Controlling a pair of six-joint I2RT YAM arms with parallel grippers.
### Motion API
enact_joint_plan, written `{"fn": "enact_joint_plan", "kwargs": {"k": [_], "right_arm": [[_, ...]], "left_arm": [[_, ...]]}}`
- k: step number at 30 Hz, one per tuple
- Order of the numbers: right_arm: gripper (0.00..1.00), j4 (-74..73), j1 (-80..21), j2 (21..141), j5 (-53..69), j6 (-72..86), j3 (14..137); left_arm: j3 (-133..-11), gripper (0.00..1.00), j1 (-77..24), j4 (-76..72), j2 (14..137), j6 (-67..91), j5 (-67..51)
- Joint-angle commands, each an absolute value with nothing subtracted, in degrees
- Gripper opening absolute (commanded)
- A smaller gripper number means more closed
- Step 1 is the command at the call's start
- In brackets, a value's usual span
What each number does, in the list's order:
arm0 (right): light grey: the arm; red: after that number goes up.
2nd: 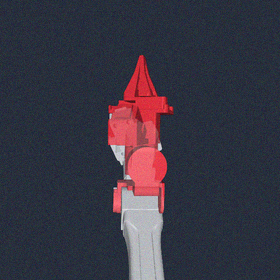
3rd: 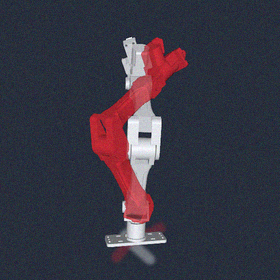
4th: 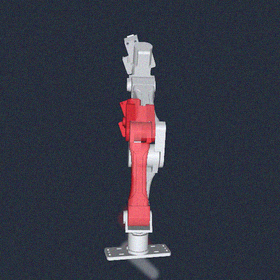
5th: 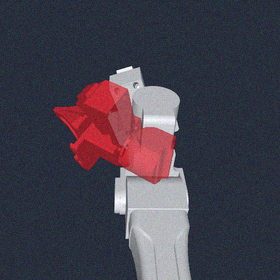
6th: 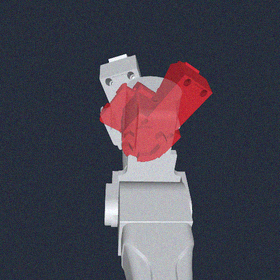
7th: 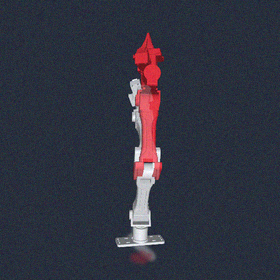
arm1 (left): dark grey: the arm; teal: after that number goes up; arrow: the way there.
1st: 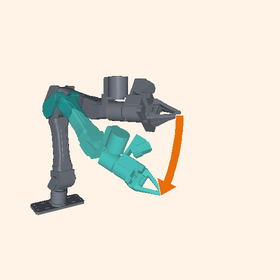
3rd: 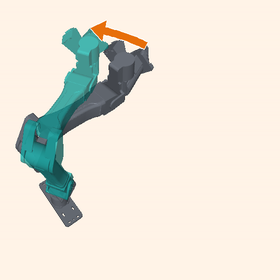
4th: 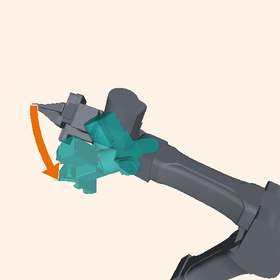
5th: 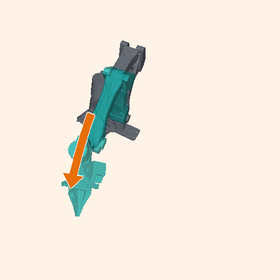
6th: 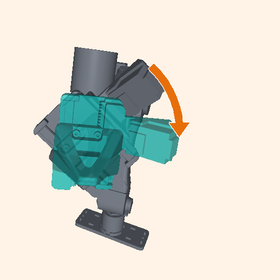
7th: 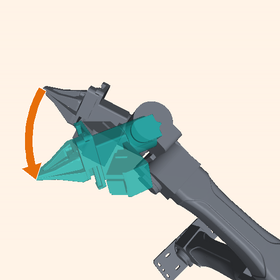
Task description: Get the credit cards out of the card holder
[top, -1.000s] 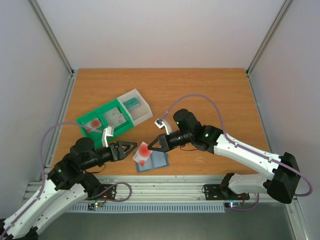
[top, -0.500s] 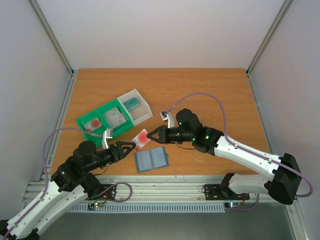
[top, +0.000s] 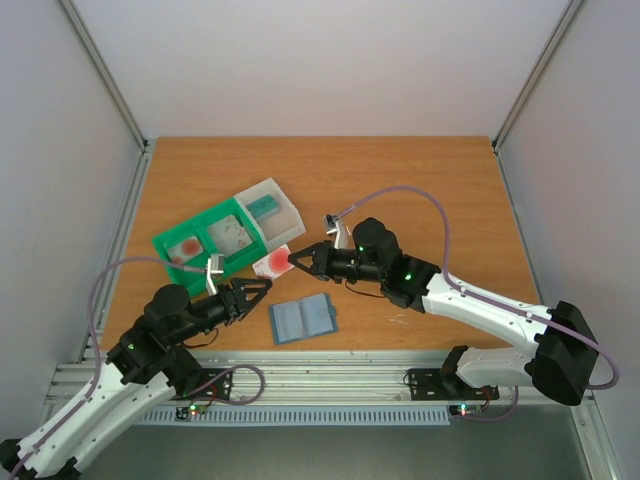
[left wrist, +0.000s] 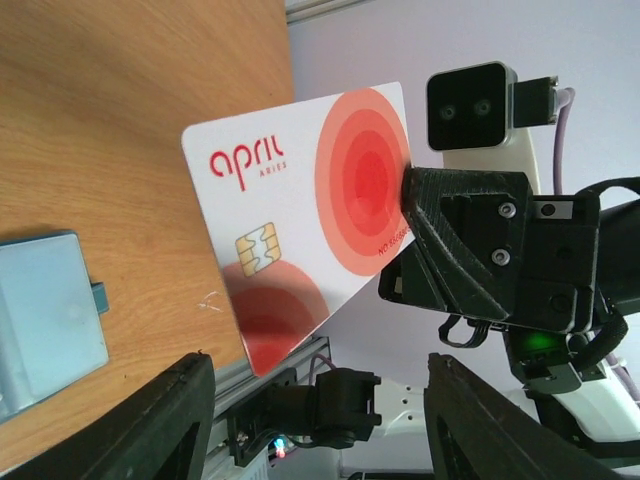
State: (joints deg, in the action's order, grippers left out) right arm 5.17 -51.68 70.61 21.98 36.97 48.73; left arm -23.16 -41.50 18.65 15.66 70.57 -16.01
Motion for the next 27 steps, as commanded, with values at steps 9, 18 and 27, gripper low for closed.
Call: {"fn": "enact_joint_plan", "kwargs": {"k": [9, 18, 27], "right_arm": [[0.01, 12.08, -51.42, 70.69, 16.75, 44.26, 45.96], [0.01, 14.01, -51.42, 70.6, 15.23, 46.68, 44.66], [0.01, 16.5, -51.5, 70.44, 13.65, 48.72, 42.41]], "left_arm": [[-19.79, 0.5, -41.7, 5.03, 14.23, 75.22, -14.81], [-19.74, 0.47, -41.74, 1.89, 15.9, 76.24, -14.8], [-19.38, 0.23, -41.72, 0.62, 16.41, 76.68, -14.11]]}}
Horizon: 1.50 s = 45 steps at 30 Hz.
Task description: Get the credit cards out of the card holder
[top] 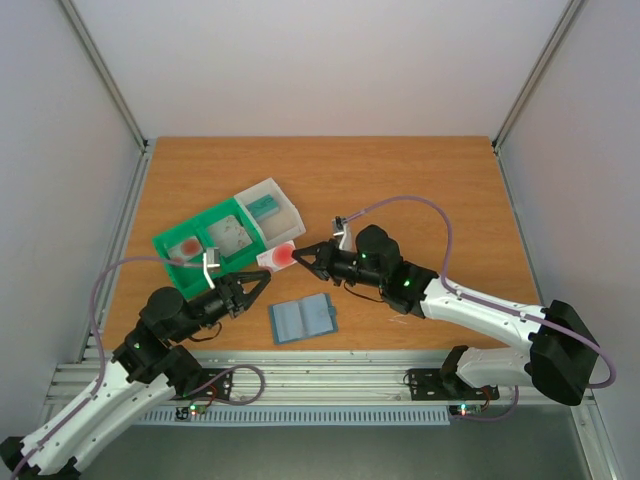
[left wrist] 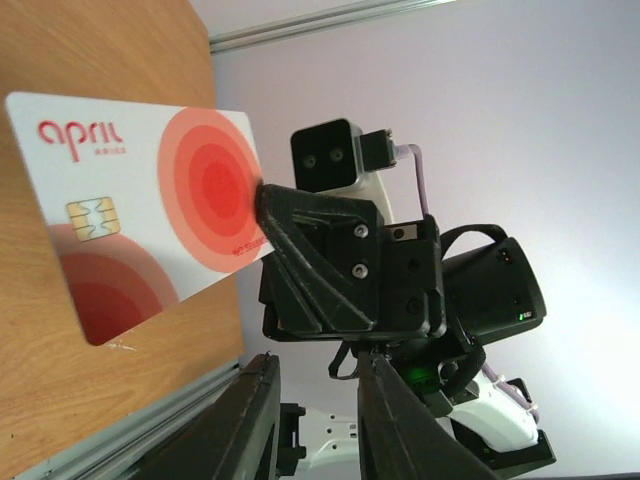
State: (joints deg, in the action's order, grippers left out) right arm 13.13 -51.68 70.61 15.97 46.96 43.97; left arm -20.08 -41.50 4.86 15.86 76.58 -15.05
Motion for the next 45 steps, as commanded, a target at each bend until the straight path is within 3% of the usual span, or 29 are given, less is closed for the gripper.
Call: {"fn": "enact_joint_plan", "kwargs": {"k": [1, 9, 13, 14, 41, 45], "right_arm": [[0.01, 16.66, -51.5, 70.42, 13.36, 48.91, 42.16], [0.01, 17.67, -51.5, 69.26, 10.85, 49.61, 40.41], [0.01, 18.98, -51.5, 69.01, 10.12, 49.79, 40.0], [0.01, 18.98, -51.5, 68.8, 9.85, 49.81, 39.87], [0.01, 26.1, -51.5, 65.33, 9.07, 52.66, 35.5], [0.01, 26.9, -51.5, 65.6, 9.81, 53.28, 34.97]], "left_arm": [[-19.32, 0.24, -41.68, -1.12, 16.48, 76.72, -14.0], [-18.34, 0.29, -41.71, -5.39, 19.93, 77.25, -13.9], [-18.33, 0.48, -41.68, -5.25, 21.2, 77.2, -14.15], [-18.24, 0.49, -41.68, -5.26, 21.11, 77.29, -14.06], [-17.75, 0.49, -41.75, -0.38, 19.63, 77.74, -8.63], [-17.75, 0.35, -41.74, -0.56, 19.87, 77.44, -7.59]]}}
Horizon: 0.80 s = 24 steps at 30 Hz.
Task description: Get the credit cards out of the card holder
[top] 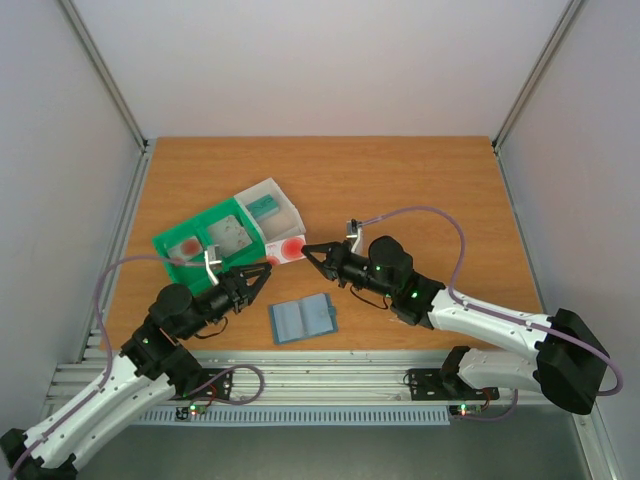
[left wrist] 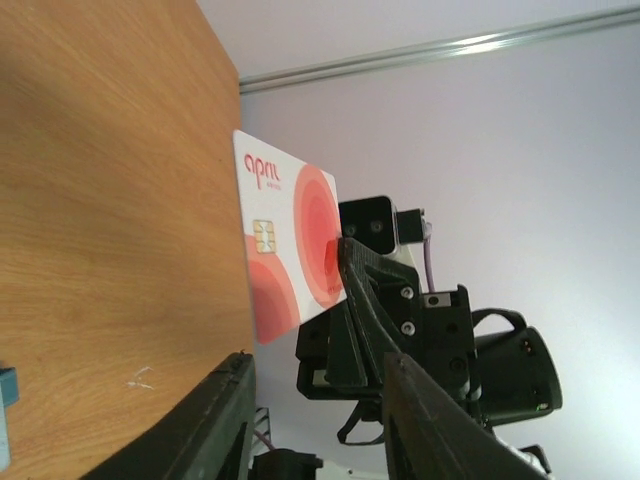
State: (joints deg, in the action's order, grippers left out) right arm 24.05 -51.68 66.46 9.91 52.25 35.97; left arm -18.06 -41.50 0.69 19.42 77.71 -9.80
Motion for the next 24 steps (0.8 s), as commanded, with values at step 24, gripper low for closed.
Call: {"fn": "enact_joint_plan", "kwargs": {"k": [24], "right_arm": [[0.01, 30.67, -51.42, 65.91, 10.74, 54.96, 32.78]], "left_arm": [[-16.5, 0.39, -41.75, 2.43, 20.79, 77.6, -5.32]]}}
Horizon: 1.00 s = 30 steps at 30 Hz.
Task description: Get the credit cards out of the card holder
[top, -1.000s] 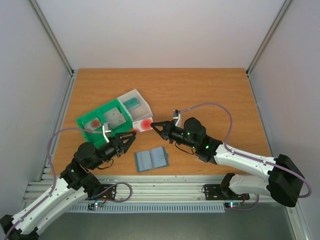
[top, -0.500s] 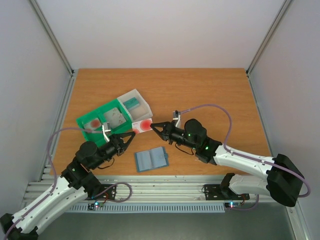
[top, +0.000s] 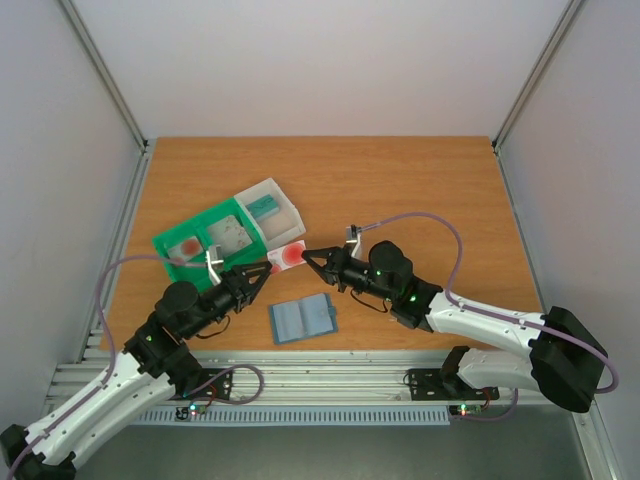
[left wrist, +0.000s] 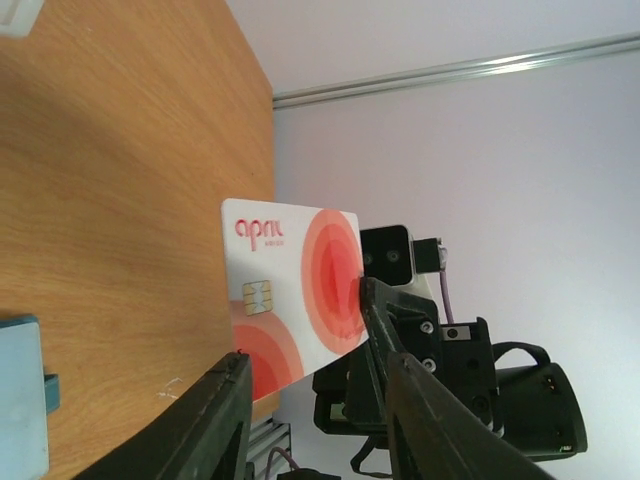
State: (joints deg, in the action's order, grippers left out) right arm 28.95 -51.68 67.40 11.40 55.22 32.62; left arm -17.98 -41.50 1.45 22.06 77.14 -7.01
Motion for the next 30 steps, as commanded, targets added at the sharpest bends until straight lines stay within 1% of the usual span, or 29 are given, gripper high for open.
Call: {"fn": "enact_joint_plan", "kwargs": {"k": [1, 7, 10, 17, 22, 23, 27, 30], "right_arm": [[0.01, 30.67, -51.42, 65.85, 10.87, 54.87, 32.89], [0.01, 30.27, -51.39, 65.48, 10.9, 54.69, 32.78], [0.01, 30.27, -51.42, 65.49, 11.29, 54.73, 32.78], [0.01, 30.77, -51.42, 66.2, 12.36, 55.19, 32.27], [0.01, 31.51, -51.42, 67.52, 13.45, 55.53, 32.34], [0.01, 31.55, -51.42, 67.72, 13.57, 55.57, 32.28], [0.02, 31.73, -51.42, 68.14, 13.8, 55.48, 31.94], [0.07, 31.58, -51.42, 67.99, 13.58, 55.22, 31.48]], "left_arm": [[-16.32, 0.41, -41.75, 2.4, 20.66, 77.78, -5.16], [-16.76, 0.46, -41.67, 2.04, 21.06, 78.1, -5.65], [-16.9, 0.45, -41.7, 2.08, 21.33, 77.89, -5.42], [-16.03, 0.21, -41.68, -3.87, 22.73, 78.08, -5.67], [-16.77, 0.02, -41.72, -4.89, 24.3, 77.03, -6.21], [-16.71, 0.01, -41.72, -5.23, 24.43, 76.94, -6.36], [-16.75, 0.0, -41.73, -4.96, 24.37, 76.27, -6.35], [-16.86, 0.01, -41.73, -2.83, 23.3, 75.88, -5.54]]}}
